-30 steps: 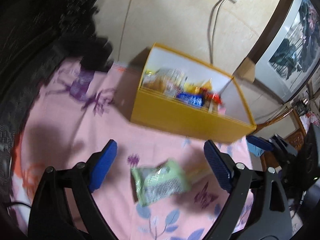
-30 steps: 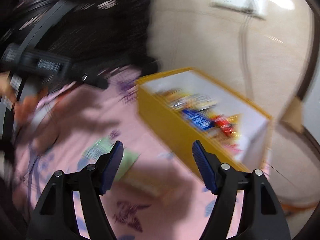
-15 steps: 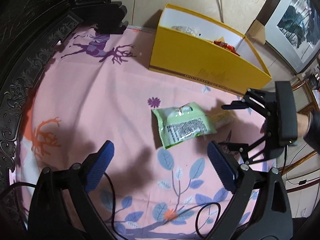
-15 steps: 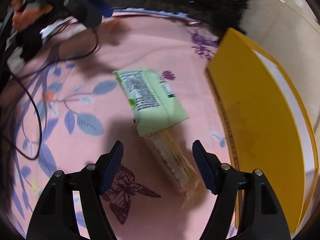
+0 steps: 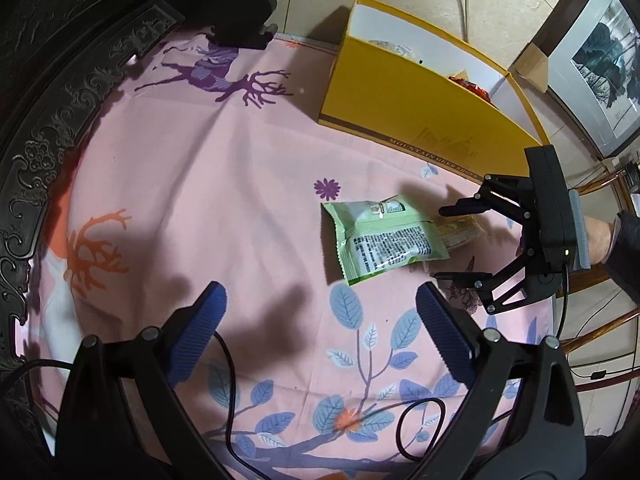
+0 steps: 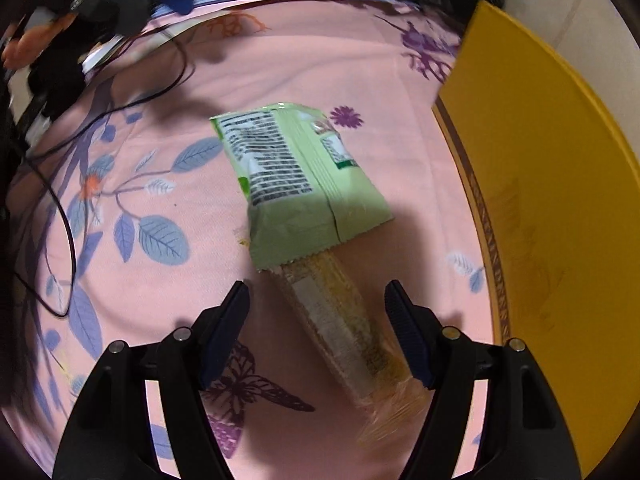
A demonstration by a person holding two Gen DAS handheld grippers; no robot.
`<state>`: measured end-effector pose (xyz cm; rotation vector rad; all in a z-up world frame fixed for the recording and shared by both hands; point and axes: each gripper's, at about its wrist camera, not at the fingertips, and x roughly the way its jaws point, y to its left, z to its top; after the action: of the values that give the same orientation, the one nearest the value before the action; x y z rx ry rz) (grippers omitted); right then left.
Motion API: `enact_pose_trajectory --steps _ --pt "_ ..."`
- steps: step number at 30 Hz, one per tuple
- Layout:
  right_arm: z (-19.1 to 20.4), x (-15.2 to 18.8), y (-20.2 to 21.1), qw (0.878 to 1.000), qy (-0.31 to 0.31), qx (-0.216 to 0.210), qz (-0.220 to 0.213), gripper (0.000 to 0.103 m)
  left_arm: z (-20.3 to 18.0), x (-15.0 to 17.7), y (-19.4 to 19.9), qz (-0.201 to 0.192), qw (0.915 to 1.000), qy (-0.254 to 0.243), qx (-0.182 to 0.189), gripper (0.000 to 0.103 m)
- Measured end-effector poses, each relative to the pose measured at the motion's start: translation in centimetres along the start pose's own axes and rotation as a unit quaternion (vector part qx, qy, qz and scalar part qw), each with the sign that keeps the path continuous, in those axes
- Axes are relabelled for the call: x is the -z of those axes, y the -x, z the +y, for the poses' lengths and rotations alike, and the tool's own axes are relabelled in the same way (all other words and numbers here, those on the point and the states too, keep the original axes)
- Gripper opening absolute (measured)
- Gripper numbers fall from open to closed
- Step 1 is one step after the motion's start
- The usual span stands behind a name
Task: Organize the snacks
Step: 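Grasp the sesame bar with the right tool while the left tool grasps the green packet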
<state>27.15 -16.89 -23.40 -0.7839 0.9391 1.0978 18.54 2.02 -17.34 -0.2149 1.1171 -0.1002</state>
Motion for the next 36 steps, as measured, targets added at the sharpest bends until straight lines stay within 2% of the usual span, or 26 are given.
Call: enact_pose_trajectory --steps 2,9,13,16,18,22,25,29,32,35,36 --pt "0.0 0.1 0.1 1.0 -0.013 0.0 0.0 0.071 0.0 0.1 0.0 0.0 1.0 -0.003 0.0 0.098" --pt "0.1 0.0 0.4 0.999 -0.035 -0.002 0.014 0.056 0.0 0.4 0.2 0.001 1.0 -0.002 -0.001 0.098" --pt "0.6 0.5 0.8 0.996 -0.081 0.011 0.02 0.046 0.1 0.5 0.3 0.0 1.0 0.0 -0.002 0.098" --pt "1.9 1.5 1.3 0.992 -0.121 0.028 0.02 0.043 0.1 0.6 0.1 0.0 1.0 -0.002 -0.002 0.098" --pt "3.1 2.2 1.7 0.988 -0.148 0.041 0.02 0.033 -0.1 0.6 -0.1 0.0 1.0 -0.008 -0.005 0.098" --pt "5.5 3.7 2.5 0.977 -0.204 0.062 0.017 0.031 -0.7 0.0 -0.4 -0.007 0.9995 -0.029 -0.006 0.098" --pt "7.4 5.0 3.0 0.965 -0.251 0.075 0.007 0.03 -1.7 -0.8 -0.8 -0.021 0.9975 -0.068 -0.003 0.098" --pt "8.8 5.8 3.3 0.947 -0.307 0.09 -0.001 0.03 -4.1 -2.1 -2.7 -0.034 0.9852 -0.168 0.0 0.098" --pt "9.4 6.3 3.5 0.935 -0.341 0.098 -0.014 0.031 -6.4 -2.6 -4.5 -0.033 0.9668 -0.253 0.013 0.098" --pt "9.6 6.8 3.8 0.922 -0.372 0.099 -0.029 0.031 -8.0 -2.8 -6.1 -0.025 0.9497 -0.311 0.032 0.098" --pt "9.5 6.9 3.9 0.919 -0.38 0.097 -0.034 0.031 -8.3 -2.9 -6.6 -0.019 0.9466 -0.319 0.039 0.098"
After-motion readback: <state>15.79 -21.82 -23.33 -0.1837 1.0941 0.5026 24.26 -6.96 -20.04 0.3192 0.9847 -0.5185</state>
